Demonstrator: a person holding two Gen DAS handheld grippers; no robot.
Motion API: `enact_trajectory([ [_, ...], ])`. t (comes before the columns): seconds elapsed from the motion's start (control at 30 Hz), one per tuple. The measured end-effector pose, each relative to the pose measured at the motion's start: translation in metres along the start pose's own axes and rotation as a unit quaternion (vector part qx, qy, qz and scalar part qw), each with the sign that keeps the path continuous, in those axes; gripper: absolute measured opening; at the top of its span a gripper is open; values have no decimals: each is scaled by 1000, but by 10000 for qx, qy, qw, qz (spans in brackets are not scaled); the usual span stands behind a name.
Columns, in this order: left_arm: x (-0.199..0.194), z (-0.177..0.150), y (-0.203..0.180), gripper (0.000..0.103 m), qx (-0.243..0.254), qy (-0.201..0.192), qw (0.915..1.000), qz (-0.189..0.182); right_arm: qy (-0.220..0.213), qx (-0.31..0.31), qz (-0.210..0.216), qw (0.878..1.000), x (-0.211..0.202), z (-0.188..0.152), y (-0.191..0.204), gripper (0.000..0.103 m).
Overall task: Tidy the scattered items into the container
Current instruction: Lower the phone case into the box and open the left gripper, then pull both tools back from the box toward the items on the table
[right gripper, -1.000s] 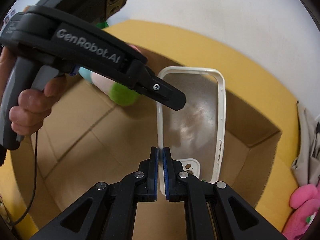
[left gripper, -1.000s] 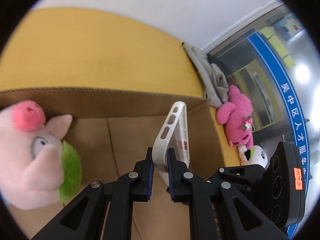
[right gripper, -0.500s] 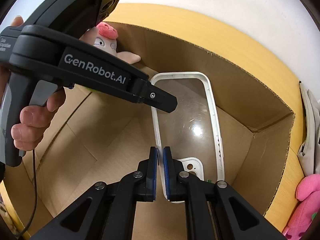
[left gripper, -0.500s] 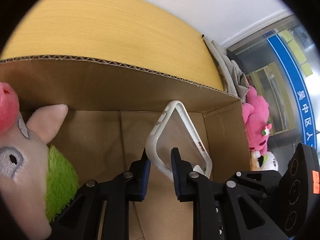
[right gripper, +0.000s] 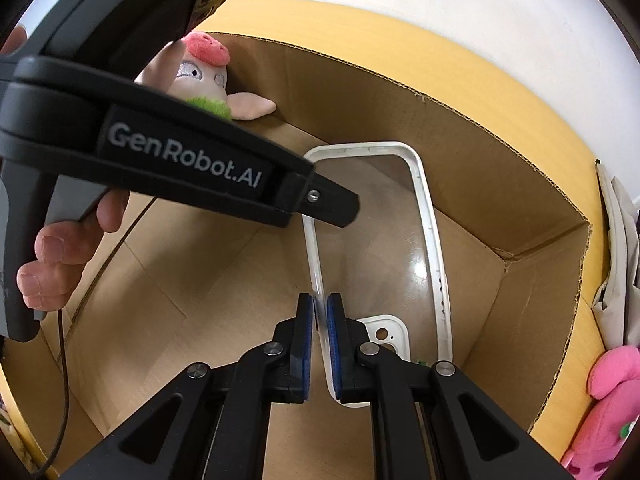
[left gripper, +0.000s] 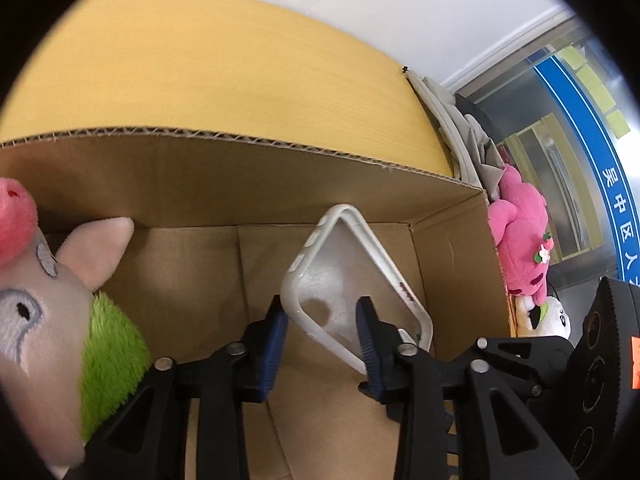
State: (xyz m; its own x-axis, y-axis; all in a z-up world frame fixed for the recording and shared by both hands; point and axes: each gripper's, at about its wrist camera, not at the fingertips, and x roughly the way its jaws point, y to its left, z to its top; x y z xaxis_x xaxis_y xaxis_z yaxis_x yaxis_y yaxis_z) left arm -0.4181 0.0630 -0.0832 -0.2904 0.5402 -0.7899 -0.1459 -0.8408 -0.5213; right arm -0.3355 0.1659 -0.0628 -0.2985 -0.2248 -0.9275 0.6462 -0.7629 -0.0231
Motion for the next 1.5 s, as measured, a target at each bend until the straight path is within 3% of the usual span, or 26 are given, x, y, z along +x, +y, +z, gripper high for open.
enact_trajectory([
  [0.13,-11,-2,-6,46,63,-104,9999,108,-139,63,-12,9999,-11,-3,3,48],
  [0.5,-72,-21,-32,46,362,-540,9977,166,-448,199,-231,9985,-62,-25,22,68],
  [0.63,-114,-41,-48,48,653,-873,9934,343,-715,317,-376,9962,-99,-36,39,86],
  [0.7,-145,-60,-59,55,840,-1145,9888,449,-840,349,-346,9953,-122,-52,60,94],
  [0.8,-188,-90,-69,63,1031,-1527,9815,518,-1063,393,-412,9927,-133,-32,77,97],
  [0.93,-240,-146,-83,68,1307,-2089,9644,957,-1461,856,-536,9841,-175,-67,100,101],
  [1.0,-257,-181,-90,82,1495,-2377,9507,1319,-1674,1123,-648,9773,-179,-88,94,102],
  [1.07,-265,-215,-96,82,1650,-2606,9359,1701,-1900,1359,-672,9700,-187,-104,107,102],
  [1.13,-265,-240,-99,82,1751,-2652,9285,1920,-2061,1525,-679,9642,-187,-120,113,102],
  [1.3,-264,-295,-95,82,1662,-2596,9304,1983,-2297,1627,-897,9554,-199,-153,150,102],
  [1.5,-264,-337,-88,82,1482,-2616,9342,1920,-2419,1604,-1099,9506,-211,-179,181,102],
])
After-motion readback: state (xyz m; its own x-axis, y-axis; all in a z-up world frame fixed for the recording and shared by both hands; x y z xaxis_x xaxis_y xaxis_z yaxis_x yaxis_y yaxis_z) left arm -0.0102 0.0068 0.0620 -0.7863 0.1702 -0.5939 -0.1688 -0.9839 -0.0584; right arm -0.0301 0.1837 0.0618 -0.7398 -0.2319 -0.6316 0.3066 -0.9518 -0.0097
